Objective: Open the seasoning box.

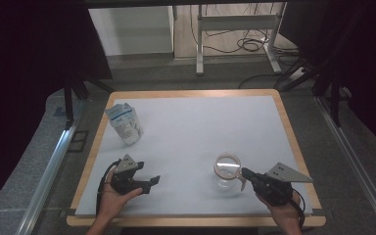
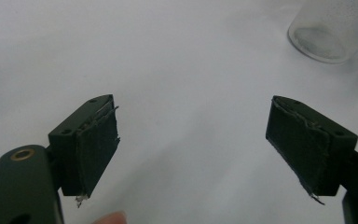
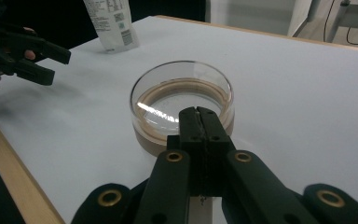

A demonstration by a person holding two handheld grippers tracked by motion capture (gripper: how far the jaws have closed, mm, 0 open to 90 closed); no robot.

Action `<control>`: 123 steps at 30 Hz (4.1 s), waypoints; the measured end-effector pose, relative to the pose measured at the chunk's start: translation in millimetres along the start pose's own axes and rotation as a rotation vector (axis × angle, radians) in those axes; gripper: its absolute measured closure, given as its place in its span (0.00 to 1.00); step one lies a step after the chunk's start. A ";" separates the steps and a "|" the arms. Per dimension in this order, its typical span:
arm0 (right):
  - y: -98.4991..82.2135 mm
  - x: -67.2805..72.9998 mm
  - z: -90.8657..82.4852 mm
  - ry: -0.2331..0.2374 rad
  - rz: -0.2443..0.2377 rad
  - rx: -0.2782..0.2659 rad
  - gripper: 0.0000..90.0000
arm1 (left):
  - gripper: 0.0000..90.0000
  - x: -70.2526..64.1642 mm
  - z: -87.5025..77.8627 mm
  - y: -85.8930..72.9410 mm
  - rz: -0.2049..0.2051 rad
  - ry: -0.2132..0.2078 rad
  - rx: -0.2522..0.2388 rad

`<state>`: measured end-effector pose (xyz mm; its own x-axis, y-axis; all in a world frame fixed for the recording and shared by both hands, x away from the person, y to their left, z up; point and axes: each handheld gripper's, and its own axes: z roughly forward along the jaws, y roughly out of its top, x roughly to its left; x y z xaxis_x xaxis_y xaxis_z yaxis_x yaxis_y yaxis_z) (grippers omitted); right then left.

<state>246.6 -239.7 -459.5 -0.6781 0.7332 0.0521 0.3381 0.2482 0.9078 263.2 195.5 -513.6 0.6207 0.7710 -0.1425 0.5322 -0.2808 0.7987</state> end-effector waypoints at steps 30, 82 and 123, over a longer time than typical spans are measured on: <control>-6.4 -0.4 -2.9 -0.009 -0.010 -0.007 1.00 | 0.93 -69.7 57.0 64.9 0.067 -0.196 -0.063; -47.8 4.9 -28.0 0.019 0.038 -0.028 0.60 | 1.00 -167.0 87.2 125.4 0.231 -0.373 -0.074; -38.3 87.9 47.1 0.204 -0.086 -0.038 0.41 | 0.38 -13.2 3.7 12.9 0.029 -0.105 -0.072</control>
<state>204.8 -155.0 -509.3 -0.8228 0.5658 0.0534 0.2512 0.2778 0.9272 263.9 179.6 -503.7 0.6942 0.6978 -0.1765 0.4727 -0.2570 0.8429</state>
